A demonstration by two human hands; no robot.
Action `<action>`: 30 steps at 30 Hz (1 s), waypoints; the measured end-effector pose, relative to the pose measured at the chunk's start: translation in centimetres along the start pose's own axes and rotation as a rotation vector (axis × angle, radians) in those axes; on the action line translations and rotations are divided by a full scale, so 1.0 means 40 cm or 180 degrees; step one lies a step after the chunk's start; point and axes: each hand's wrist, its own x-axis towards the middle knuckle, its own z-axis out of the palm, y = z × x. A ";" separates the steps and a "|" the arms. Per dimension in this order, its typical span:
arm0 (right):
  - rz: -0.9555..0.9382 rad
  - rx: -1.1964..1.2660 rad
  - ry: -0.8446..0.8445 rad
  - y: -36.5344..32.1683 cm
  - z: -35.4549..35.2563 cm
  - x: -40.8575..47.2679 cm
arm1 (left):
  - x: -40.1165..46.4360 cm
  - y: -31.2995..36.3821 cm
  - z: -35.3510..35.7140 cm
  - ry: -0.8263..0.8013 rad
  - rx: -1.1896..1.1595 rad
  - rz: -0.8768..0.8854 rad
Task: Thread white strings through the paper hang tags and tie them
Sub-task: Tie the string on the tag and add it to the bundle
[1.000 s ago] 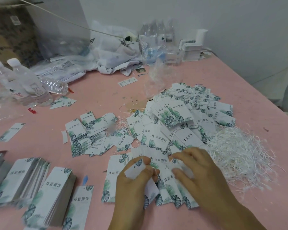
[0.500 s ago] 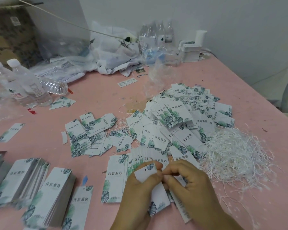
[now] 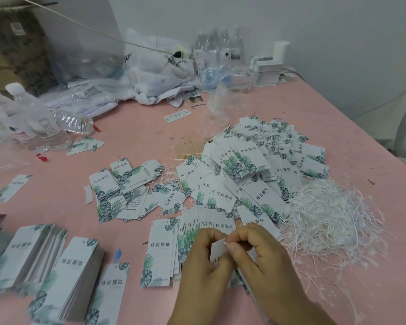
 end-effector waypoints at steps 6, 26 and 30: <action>-0.0114 -0.0196 0.0129 -0.002 0.003 -0.003 | -0.004 0.000 0.007 0.0027 0.0125 0.0088; 0.0880 0.1285 -0.0189 0.003 -0.038 0.016 | 0.013 0.006 -0.019 -0.0022 -0.0814 -0.0070; 0.0900 0.1459 -0.0247 0.004 -0.035 0.013 | 0.000 0.002 -0.007 0.0257 -0.0386 0.0214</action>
